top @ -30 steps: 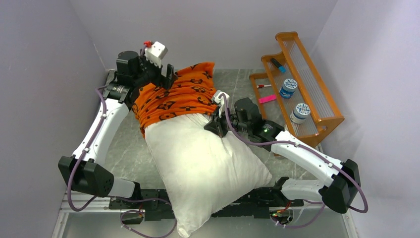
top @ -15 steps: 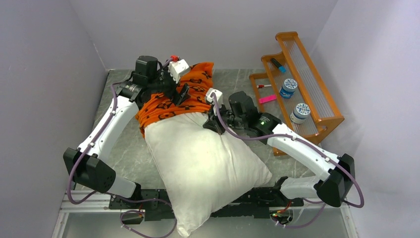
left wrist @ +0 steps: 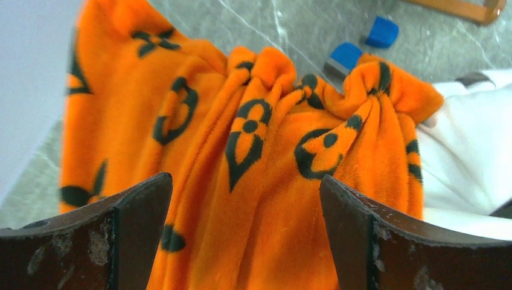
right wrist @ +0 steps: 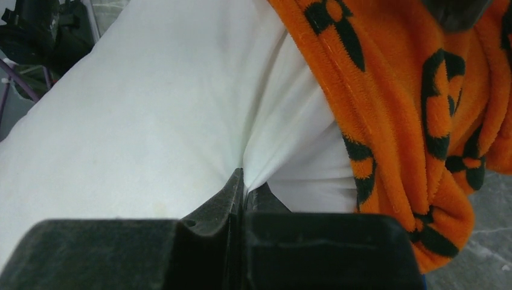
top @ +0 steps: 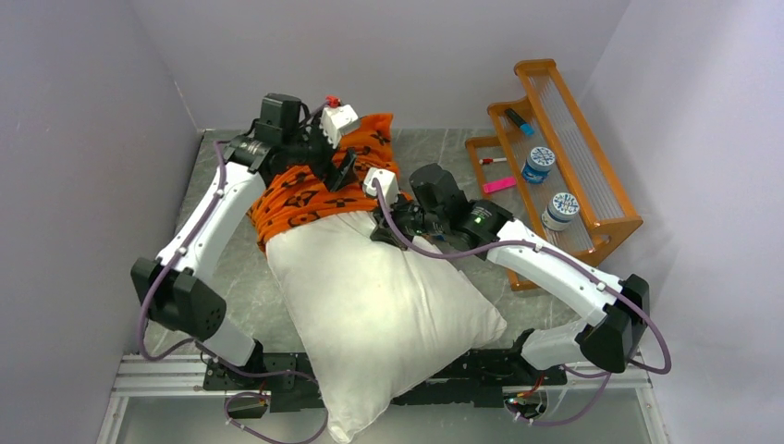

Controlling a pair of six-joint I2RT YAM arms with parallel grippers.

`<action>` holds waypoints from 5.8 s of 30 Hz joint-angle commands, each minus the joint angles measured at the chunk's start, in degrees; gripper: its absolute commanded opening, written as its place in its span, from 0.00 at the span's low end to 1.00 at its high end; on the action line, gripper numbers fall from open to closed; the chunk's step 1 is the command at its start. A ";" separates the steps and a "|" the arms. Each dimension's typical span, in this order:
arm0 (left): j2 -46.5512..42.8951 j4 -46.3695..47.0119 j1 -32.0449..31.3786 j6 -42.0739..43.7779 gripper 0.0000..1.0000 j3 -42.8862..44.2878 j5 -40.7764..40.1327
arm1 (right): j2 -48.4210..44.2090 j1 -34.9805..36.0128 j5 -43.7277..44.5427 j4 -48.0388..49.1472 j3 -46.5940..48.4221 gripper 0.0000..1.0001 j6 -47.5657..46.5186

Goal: Remove the pillowcase from the pillow
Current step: Remove the pillow from the pillowcase.

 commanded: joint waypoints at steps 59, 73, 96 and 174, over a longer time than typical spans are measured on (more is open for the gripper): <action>-9.17 22.92 17.76 -20.35 0.85 -12.97 -10.36 | -3.25 7.19 17.85 1.26 -3.56 0.00 -3.13; -14.73 20.81 -3.50 -5.94 0.97 -21.20 -15.35 | -1.18 7.22 17.06 0.89 -2.06 0.00 -3.89; -9.01 21.12 -5.97 -0.93 0.91 -23.74 -35.51 | -2.09 7.56 17.55 -0.01 -3.30 0.00 -2.70; -3.81 24.39 27.08 -29.94 0.47 -22.12 -15.53 | 12.07 13.28 16.60 4.86 17.50 0.87 -7.31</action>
